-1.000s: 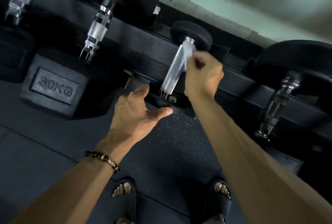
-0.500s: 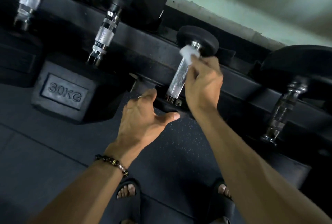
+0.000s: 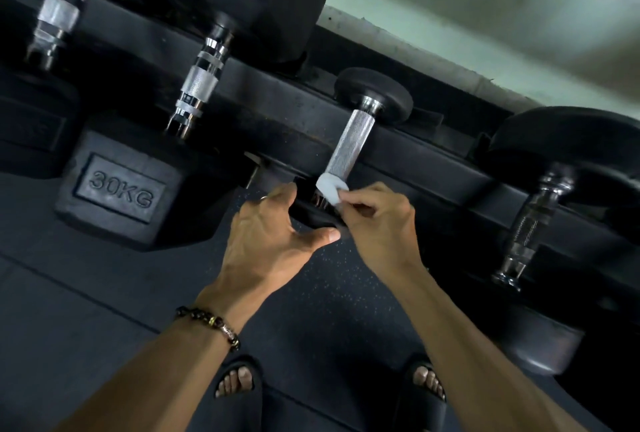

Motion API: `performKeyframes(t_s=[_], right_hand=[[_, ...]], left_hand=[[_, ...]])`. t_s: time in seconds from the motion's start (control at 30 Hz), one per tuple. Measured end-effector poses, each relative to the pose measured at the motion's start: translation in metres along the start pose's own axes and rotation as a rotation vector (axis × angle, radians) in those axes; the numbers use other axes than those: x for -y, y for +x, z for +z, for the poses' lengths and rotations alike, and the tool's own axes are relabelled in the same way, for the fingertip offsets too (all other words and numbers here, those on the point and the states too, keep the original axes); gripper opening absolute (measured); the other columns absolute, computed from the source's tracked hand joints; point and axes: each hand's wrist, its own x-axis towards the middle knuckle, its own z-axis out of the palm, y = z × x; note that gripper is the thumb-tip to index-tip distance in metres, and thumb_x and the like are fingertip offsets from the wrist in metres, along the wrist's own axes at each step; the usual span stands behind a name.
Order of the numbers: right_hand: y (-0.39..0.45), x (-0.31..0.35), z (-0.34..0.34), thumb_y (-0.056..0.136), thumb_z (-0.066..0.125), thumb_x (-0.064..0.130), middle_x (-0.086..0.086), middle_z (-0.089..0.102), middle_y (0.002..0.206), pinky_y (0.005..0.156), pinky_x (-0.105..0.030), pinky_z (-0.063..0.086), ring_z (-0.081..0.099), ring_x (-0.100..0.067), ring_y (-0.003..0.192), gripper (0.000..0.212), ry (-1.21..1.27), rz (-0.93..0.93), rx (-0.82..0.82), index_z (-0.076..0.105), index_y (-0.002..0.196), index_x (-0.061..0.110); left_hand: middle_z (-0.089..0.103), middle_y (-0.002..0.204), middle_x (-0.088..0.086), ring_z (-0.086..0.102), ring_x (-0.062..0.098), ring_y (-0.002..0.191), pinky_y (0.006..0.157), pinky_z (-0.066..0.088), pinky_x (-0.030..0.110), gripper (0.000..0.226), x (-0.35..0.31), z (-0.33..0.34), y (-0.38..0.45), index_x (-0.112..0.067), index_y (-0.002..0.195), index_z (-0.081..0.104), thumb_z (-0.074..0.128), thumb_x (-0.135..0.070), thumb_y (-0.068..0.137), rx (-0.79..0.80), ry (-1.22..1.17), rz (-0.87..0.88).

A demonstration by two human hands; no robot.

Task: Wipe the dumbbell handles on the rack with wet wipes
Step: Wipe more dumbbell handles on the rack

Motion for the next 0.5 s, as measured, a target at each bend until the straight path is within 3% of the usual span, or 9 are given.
performKeyframes(t_s=[0.07, 0.17, 0.27, 0.37, 0.5], right_hand=[[0.012, 0.005, 0.001, 0.084, 0.075, 0.006, 0.010, 0.071, 0.089, 0.072, -0.015, 0.054, 0.068, -0.003, 0.081, 0.018, 0.152, 0.232, -0.065, 0.076, 0.086, 0.024], [0.050, 0.018, 0.008, 0.087, 0.070, 0.009, 0.005, 0.072, 0.083, 0.066, -0.029, 0.056, 0.072, -0.017, 0.087, 0.025, 0.444, 0.523, -0.245, 0.066, 0.076, 0.031], [0.078, 0.026, 0.005, 0.089, 0.063, 0.000, 0.002, 0.073, 0.083, 0.061, -0.032, 0.049, 0.073, -0.022, 0.091, 0.033, 0.604, 0.603, -0.325, 0.065, 0.073, 0.030], [0.056, 0.029, 0.000, 0.088, 0.063, -0.002, 0.003, 0.072, 0.084, 0.065, -0.028, 0.057, 0.073, -0.019, 0.087, 0.034, 0.534, 0.616, -0.207, 0.066, 0.076, 0.030], [0.035, 0.027, -0.012, 0.087, 0.067, -0.003, 0.002, 0.071, 0.079, 0.079, -0.036, 0.061, 0.072, -0.015, 0.077, 0.029, 0.358, 0.564, 0.068, 0.066, 0.074, 0.023]], left_hand=[[0.066, 0.071, -0.014, 0.064, 0.010, 0.072, 0.073, 0.053, 0.029, 0.043, 0.001, 0.000, 0.001, -0.026, 0.083, 0.056, 0.081, -0.056, 0.065, 0.016, -0.002, 0.001], [0.058, 0.057, -0.007, 0.055, 0.014, 0.055, 0.065, 0.053, 0.033, 0.051, 0.004, -0.001, 0.001, -0.019, 0.077, 0.050, 0.080, -0.059, 0.065, 0.011, 0.006, 0.003], [0.055, 0.057, -0.006, 0.052, 0.018, 0.056, 0.065, 0.052, 0.034, 0.055, 0.005, 0.001, 0.001, -0.018, 0.075, 0.045, 0.079, -0.061, 0.065, 0.014, 0.037, 0.020], [0.062, 0.060, -0.009, 0.060, 0.014, 0.059, 0.069, 0.054, 0.034, 0.050, 0.005, 0.000, 0.002, -0.021, 0.079, 0.052, 0.079, -0.061, 0.064, 0.022, 0.024, -0.002], [0.069, 0.073, -0.012, 0.066, 0.014, 0.069, 0.076, 0.055, 0.035, 0.049, 0.005, 0.000, 0.003, -0.025, 0.089, 0.058, 0.078, -0.061, 0.063, 0.022, 0.031, 0.012]])
